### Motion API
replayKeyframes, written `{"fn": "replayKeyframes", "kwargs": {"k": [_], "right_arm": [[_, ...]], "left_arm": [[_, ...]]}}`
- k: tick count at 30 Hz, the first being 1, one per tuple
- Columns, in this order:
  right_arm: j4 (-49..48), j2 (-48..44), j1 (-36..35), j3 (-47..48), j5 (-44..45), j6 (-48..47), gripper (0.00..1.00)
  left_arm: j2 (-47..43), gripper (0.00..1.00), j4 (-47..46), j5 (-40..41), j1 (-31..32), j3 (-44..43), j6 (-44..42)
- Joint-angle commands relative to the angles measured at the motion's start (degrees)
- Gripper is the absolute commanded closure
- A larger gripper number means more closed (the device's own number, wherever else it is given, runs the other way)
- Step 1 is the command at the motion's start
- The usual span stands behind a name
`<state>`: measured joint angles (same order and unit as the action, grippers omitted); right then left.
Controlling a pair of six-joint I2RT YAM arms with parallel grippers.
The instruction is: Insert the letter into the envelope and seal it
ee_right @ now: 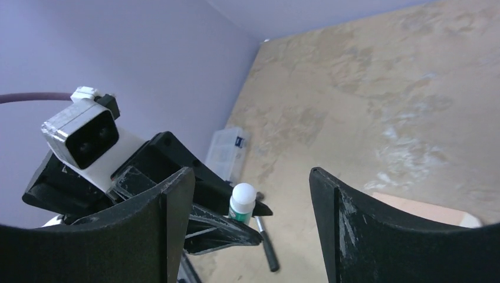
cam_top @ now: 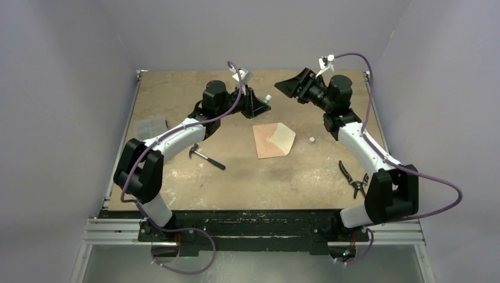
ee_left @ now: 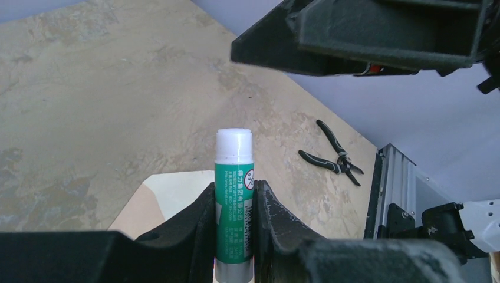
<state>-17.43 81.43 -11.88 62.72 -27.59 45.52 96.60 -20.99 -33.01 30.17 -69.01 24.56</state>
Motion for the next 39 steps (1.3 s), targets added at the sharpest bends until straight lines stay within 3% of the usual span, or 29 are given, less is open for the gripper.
{"fn": "replayKeyframes", "kwargs": {"k": [1, 7, 16, 17, 20, 24, 29, 32, 39], "right_arm": [[-1.9, 2.7, -2.4, 3.8, -4.1, 4.4, 0.26], [-3.9, 4.4, -4.8, 3.6, -6.6, 5.2, 0.28], [-4.1, 5.4, -5.5, 5.0, -8.5, 4.8, 0.63], [-4.3, 5.8, -5.7, 5.4, -9.4, 4.9, 0.71], [0.2, 7.4, -6.9, 9.3, -10.0, 2.9, 0.76], [3.4, 8.6, -7.5, 12.0, -9.1, 0.8, 0.85], [6.4, 9.0, -7.5, 14.1, -8.7, -4.5, 0.89], [11.5, 9.0, -7.5, 15.7, -8.7, -9.6, 0.9], [15.3, 8.7, -7.5, 15.2, -10.0, -14.4, 0.89]], "left_arm": [[-0.5, 1.0, -4.4, -3.2, 0.1, -2.6, 1.4], [0.7, 1.0, -6.0, -3.7, 0.1, -3.4, 2.5], [0.9, 1.0, -5.6, -2.3, 0.1, -3.6, 3.4], [0.8, 1.0, -5.2, -1.9, 0.1, -3.7, 3.7], [0.3, 0.99, -3.1, -1.3, 0.1, -4.8, 4.0], [-0.4, 0.89, -0.9, -1.1, 0.1, -5.5, 2.8], [0.5, 0.54, 11.3, -6.7, -0.9, -10.5, -2.2], [3.2, 0.5, 23.8, -12.5, -2.1, -16.4, -6.5], [2.5, 0.5, 27.1, -13.3, -3.1, -16.0, -8.7]]}}
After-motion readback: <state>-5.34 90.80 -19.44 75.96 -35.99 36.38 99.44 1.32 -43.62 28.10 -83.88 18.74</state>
